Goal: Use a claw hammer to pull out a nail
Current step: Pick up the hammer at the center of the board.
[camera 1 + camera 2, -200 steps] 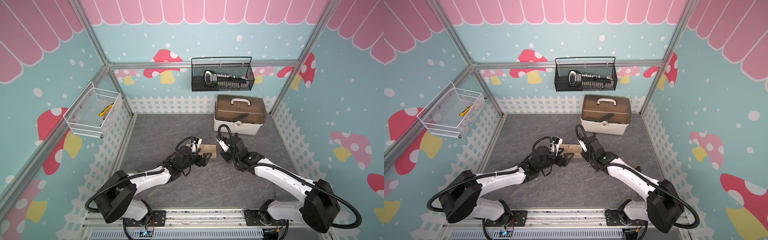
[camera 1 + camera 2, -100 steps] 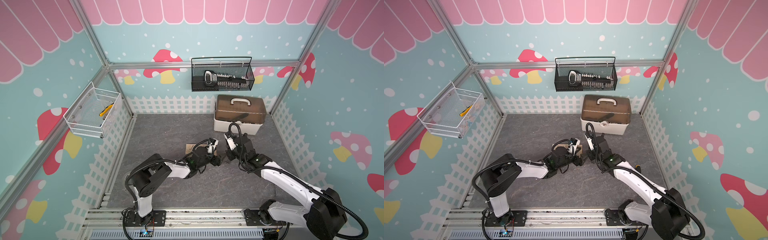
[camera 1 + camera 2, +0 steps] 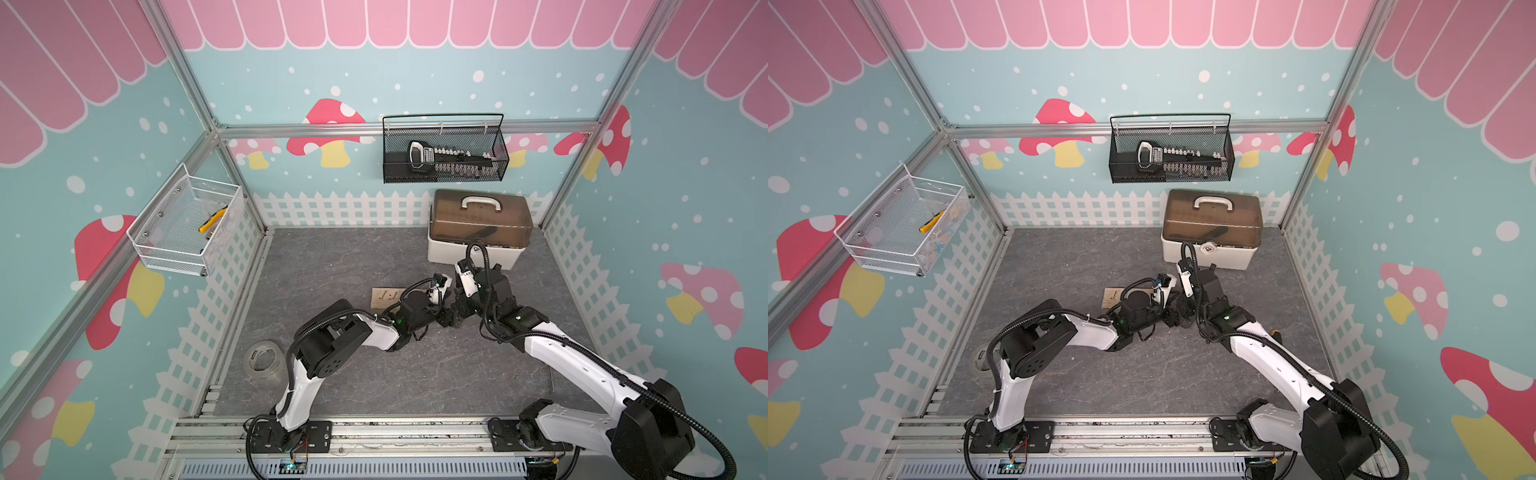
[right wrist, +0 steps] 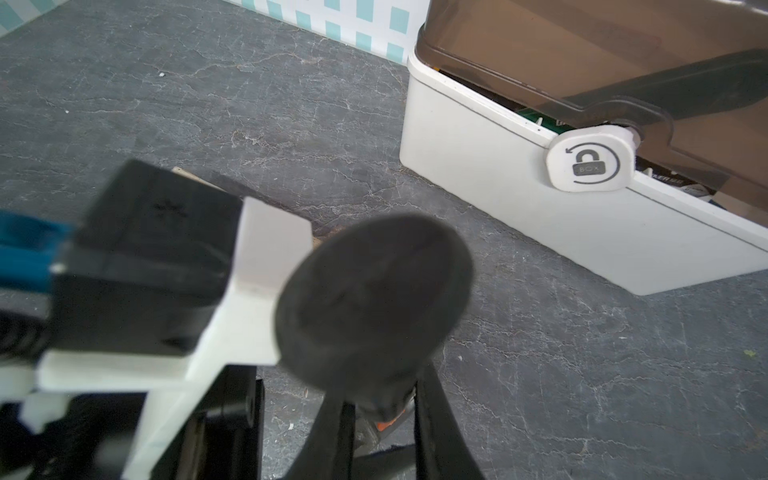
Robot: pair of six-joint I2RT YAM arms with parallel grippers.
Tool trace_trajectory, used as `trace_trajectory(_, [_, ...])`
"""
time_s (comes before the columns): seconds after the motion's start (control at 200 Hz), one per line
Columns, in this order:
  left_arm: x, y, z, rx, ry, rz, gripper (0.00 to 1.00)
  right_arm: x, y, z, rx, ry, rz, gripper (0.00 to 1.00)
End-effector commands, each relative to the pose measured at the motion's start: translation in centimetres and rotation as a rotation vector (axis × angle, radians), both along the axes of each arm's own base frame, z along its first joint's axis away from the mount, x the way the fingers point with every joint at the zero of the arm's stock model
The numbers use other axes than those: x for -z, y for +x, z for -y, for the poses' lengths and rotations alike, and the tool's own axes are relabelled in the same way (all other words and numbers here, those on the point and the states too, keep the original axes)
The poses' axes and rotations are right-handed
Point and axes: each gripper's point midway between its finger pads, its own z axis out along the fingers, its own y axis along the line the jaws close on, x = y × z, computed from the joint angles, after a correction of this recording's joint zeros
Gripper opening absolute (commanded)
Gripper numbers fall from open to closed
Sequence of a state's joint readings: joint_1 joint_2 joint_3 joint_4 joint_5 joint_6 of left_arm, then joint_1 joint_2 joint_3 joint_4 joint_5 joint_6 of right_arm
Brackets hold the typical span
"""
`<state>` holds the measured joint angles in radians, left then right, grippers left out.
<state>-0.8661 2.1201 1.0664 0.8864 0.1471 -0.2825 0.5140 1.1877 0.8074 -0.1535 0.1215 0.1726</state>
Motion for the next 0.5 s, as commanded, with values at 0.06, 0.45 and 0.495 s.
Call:
trace_trajectory(0.06, [-2.2,0.3,0.9,0.009,-0.067,0.07,0.58,-1.1,-0.1,-0.6,0.012,0.093,-0.018,0.0])
trace_trajectory(0.45, [-2.9,0.0,0.6,0.013,-0.108,0.12,0.2,-1.0,-0.3,0.4,0.091,0.142,-0.031,0.06])
trace_trajectory(0.495, [-3.0,-0.1,0.3,0.011,-0.109,0.124,0.17,-1.1,-0.4,0.6,0.097,0.15,-0.028,0.12])
